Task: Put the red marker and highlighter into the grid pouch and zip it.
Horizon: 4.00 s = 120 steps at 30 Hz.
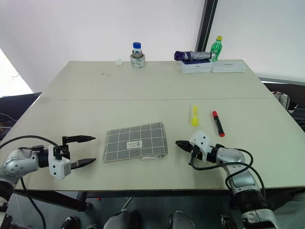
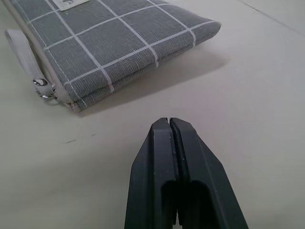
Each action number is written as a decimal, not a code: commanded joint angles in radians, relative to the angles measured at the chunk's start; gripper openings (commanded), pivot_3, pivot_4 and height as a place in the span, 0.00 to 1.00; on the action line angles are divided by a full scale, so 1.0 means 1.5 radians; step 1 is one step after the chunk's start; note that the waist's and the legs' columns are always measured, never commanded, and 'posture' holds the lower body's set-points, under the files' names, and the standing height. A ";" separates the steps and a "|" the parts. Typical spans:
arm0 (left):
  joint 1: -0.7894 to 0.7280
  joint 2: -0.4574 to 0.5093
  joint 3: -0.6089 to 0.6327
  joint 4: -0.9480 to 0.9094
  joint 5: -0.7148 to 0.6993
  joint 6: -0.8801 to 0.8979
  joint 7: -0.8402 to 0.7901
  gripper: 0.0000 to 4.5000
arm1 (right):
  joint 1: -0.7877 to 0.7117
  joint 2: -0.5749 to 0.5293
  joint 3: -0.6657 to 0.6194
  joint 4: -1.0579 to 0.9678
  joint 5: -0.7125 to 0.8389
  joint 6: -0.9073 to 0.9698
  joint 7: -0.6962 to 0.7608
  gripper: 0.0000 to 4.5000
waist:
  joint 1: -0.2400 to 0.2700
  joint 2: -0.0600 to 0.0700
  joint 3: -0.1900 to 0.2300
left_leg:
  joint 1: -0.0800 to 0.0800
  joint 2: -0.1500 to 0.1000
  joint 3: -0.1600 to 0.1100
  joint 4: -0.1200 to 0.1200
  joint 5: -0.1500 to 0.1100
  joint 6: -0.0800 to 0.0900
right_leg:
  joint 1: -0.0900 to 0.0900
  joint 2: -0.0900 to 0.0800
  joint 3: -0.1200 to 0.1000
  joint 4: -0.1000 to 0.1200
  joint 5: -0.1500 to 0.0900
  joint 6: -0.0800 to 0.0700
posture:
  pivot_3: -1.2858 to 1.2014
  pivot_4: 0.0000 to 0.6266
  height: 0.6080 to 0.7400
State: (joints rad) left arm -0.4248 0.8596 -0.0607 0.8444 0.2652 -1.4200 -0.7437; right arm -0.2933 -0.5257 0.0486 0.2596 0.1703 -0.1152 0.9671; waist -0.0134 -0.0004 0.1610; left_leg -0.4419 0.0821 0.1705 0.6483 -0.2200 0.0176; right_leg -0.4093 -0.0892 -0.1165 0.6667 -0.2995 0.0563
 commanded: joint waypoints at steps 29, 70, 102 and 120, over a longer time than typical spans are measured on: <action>-0.130 0.003 -0.177 0.048 0.415 -0.033 0.435 1.00 | -0.095 0.030 0.079 0.049 -0.128 -0.048 -0.084 0.01 | 0.017 0.005 -0.003 | 0.001 0.000 0.001 0.002 0.000 0.000 | 0.001 0.000 0.001 0.001 0.000 0.000 | 0.52 0.24 1.00; -0.147 -0.002 -0.264 -0.004 0.456 -0.010 0.522 1.00 | -0.149 0.022 0.150 -0.018 -0.220 0.055 -0.129 0.01 | 0.016 0.005 -0.004 | 0.004 0.000 0.010 0.001 -0.001 0.002 | 0.001 -0.001 0.005 0.003 -0.001 0.002 | 0.52 0.24 1.00; 0.027 0.029 -0.160 -0.160 0.071 0.165 0.350 0.00 | -0.044 0.013 -0.017 -0.232 0.091 0.273 -0.038 0.98 | -0.002 0.005 -0.004 | 0.005 0.001 0.008 0.000 -0.001 0.001 | 0.000 -0.001 0.006 0.003 -0.001 0.002 | 0.52 0.24 1.00; 0.096 -0.016 -0.093 -0.273 0.061 0.293 0.324 0.00 | -0.023 0.221 0.048 -0.246 0.057 0.447 -0.309 0.98 | -0.002 0.004 -0.004 | 0.004 0.001 0.008 0.000 -0.001 0.001 | -0.001 0.000 0.006 0.003 -0.001 0.002 | 0.52 0.24 1.00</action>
State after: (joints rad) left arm -0.2854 0.8323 -0.2304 0.4609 0.3664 -0.9766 -0.2578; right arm -0.3061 -0.2129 0.1146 -0.0667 0.2563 0.5452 0.5324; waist -0.0164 0.0057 0.1553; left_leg -0.4354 0.0842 0.1828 0.6477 -0.2213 0.0193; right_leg -0.4103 -0.0899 -0.1069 0.6713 -0.3004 0.0588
